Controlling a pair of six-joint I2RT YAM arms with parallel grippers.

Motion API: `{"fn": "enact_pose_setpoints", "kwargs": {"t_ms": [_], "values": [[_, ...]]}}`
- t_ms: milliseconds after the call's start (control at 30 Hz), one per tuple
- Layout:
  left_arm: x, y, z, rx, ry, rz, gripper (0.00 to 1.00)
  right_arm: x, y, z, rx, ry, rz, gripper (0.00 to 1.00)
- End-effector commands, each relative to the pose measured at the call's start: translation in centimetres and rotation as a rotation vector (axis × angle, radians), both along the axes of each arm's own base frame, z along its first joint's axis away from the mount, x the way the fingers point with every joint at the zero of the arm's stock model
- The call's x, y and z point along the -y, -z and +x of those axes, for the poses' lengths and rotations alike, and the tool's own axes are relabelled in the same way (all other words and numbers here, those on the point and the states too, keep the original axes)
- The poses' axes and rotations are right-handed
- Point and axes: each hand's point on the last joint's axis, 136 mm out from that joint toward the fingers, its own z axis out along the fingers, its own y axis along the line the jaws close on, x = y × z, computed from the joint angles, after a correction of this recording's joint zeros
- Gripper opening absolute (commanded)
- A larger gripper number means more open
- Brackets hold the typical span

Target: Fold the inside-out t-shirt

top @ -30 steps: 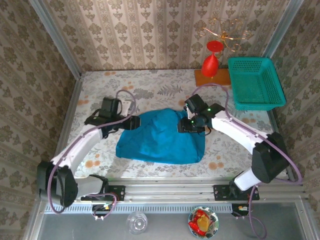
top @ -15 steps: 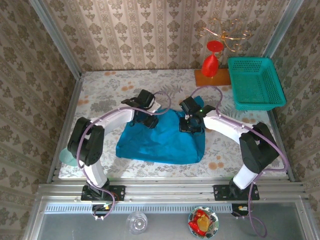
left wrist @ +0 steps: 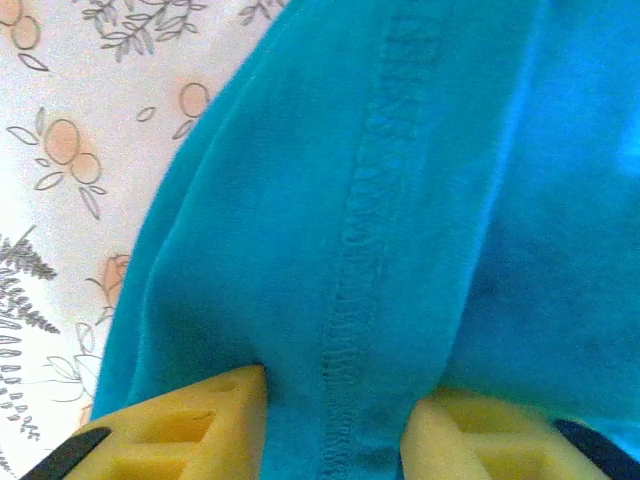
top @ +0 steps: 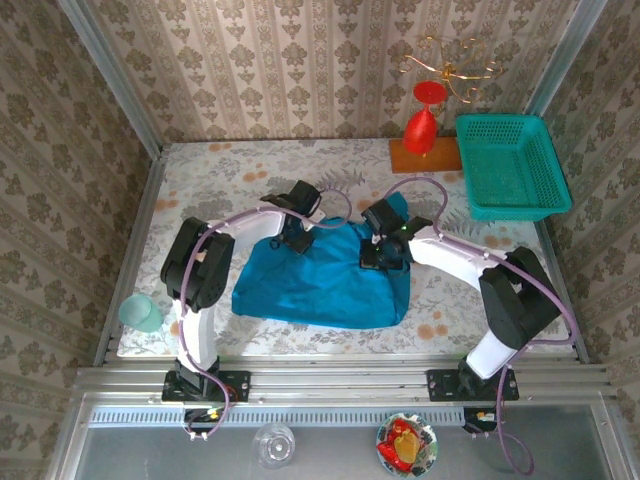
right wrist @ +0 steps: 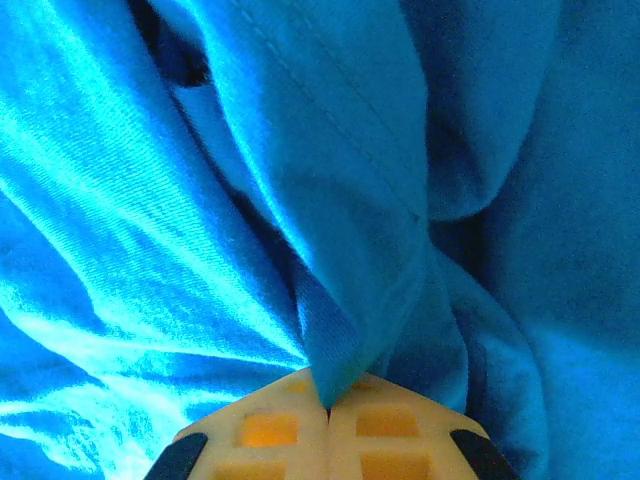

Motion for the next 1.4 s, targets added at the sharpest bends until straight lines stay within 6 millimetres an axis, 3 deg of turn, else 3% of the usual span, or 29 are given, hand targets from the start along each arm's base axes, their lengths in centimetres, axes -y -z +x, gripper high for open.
{"fn": "enact_pose_setpoints", "kwargs": {"t_ms": [0,133,300,400,500,633,733,833,900,967,1133,1167,1200,1267,1333,1367], "values": [[-1.4,-0.7,1.0,0.015,-0.008,0.05,0.31,0.5,-0.9,-0.8,0.013,0.019,0.009,0.0],[-2.0,-2.9,1.8,0.061,-0.022,0.031,0.16,1.5,-1.6,-1.0,0.036,0.042,-0.004,0.0],[-0.8,-8.2,2.3,0.085,-0.036,-0.19,0.02,3.8,-3.4,-0.6,0.063,0.084,-0.006,0.0],[0.2,-13.4,2.5,0.11,-0.038,-0.393,0.0,5.6,-5.7,0.2,0.107,0.125,0.002,0.0],[0.2,-20.0,2.9,0.168,-0.031,-0.558,0.0,7.5,-9.8,0.6,0.198,0.159,0.013,0.0],[0.4,-28.7,1.8,0.224,0.011,-0.798,0.0,9.5,-15.2,-0.1,0.307,0.183,0.019,0.0],[-0.7,-32.9,0.8,0.259,0.005,-0.935,0.0,10.0,-19.3,-1.3,0.414,0.172,0.056,0.0],[-3.1,-34.6,-0.1,0.283,-0.059,-1.045,0.0,10.2,-20.1,-3.2,0.428,0.162,0.087,0.0],[-5.5,-33.9,-0.4,0.287,-0.152,-1.093,0.0,9.7,-18.6,-4.7,0.381,0.126,0.11,0.0],[-7.9,-31.0,-1.2,0.267,-0.266,-1.096,0.0,9.4,-15.6,-6.4,0.299,0.102,0.114,0.0],[-11.4,-17.6,-6.2,0.09,-0.546,-0.898,0.0,11.0,-5.8,-11.4,0.003,0.192,0.04,0.01],[-11.8,-15.3,-7.5,0.053,-0.588,-0.871,0.01,11.5,-4.6,-12.1,-0.033,0.219,0.015,0.07],[-12.0,-13.6,-8.4,0.027,-0.616,-0.852,0.04,11.9,-3.8,-12.5,-0.054,0.236,-0.002,0.16],[-12.6,-10.7,-10.1,-0.003,-0.664,-0.789,0.21,12.5,-3.0,-12.7,-0.064,0.261,-0.028,0.36],[-13.3,-9.4,-11.0,0.008,-0.674,-0.707,0.39,12.5,-3.4,-12.1,-0.043,0.264,-0.034,0.44],[-13.3,-9.3,-11.1,0.016,-0.662,-0.678,0.43,12.4,-3.7,-11.7,-0.032,0.262,-0.035,0.45]]}}
